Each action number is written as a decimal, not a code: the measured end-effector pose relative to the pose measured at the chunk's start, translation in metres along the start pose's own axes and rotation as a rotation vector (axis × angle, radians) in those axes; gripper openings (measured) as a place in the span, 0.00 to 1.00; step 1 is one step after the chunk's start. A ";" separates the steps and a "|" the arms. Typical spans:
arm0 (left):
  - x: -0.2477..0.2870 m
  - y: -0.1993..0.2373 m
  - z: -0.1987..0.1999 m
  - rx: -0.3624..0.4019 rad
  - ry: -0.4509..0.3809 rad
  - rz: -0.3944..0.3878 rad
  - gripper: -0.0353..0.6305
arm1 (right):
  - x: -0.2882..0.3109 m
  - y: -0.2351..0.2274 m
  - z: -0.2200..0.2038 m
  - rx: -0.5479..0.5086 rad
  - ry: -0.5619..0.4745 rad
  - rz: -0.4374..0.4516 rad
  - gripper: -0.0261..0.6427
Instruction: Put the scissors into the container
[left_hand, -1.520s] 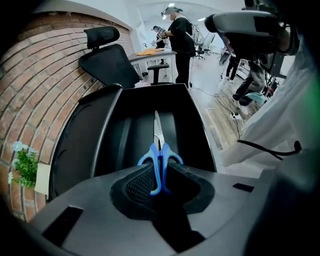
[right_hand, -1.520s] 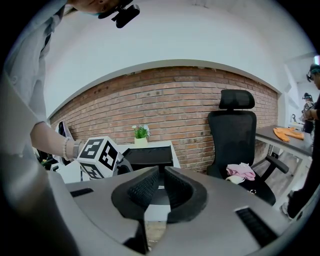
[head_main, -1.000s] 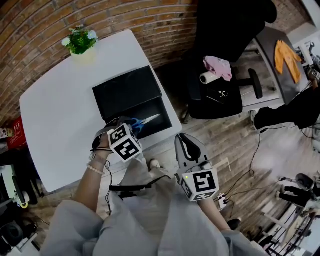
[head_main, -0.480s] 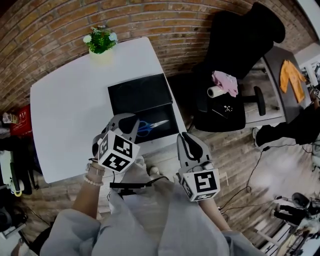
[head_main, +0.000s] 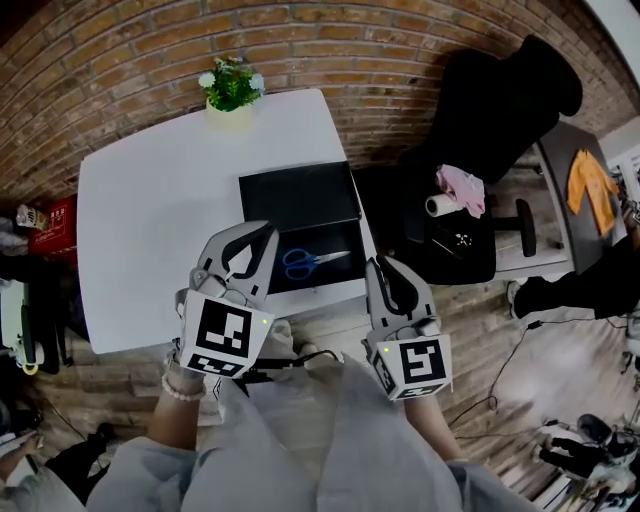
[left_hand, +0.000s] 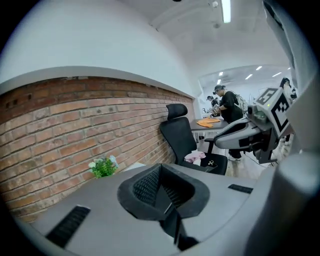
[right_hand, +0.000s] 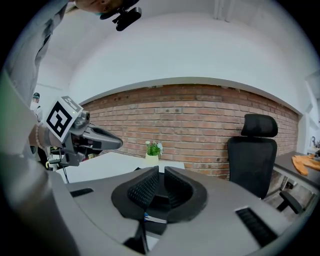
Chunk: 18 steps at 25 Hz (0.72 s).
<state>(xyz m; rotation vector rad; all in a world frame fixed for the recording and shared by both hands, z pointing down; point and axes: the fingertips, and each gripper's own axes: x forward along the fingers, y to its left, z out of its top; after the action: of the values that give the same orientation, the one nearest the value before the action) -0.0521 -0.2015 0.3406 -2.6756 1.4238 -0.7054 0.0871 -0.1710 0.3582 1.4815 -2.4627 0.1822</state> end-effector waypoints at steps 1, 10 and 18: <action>-0.006 0.003 0.004 -0.007 -0.015 0.018 0.08 | 0.000 0.000 0.004 -0.006 -0.006 0.003 0.13; -0.050 0.023 0.039 -0.068 -0.142 0.132 0.08 | 0.002 0.006 0.034 -0.026 -0.074 0.025 0.13; -0.064 0.023 0.036 -0.090 -0.146 0.140 0.08 | 0.000 0.016 0.045 -0.050 -0.103 0.039 0.13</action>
<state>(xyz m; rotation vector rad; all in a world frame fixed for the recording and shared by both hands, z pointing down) -0.0863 -0.1708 0.2789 -2.5965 1.6192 -0.4369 0.0656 -0.1743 0.3158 1.4569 -2.5582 0.0523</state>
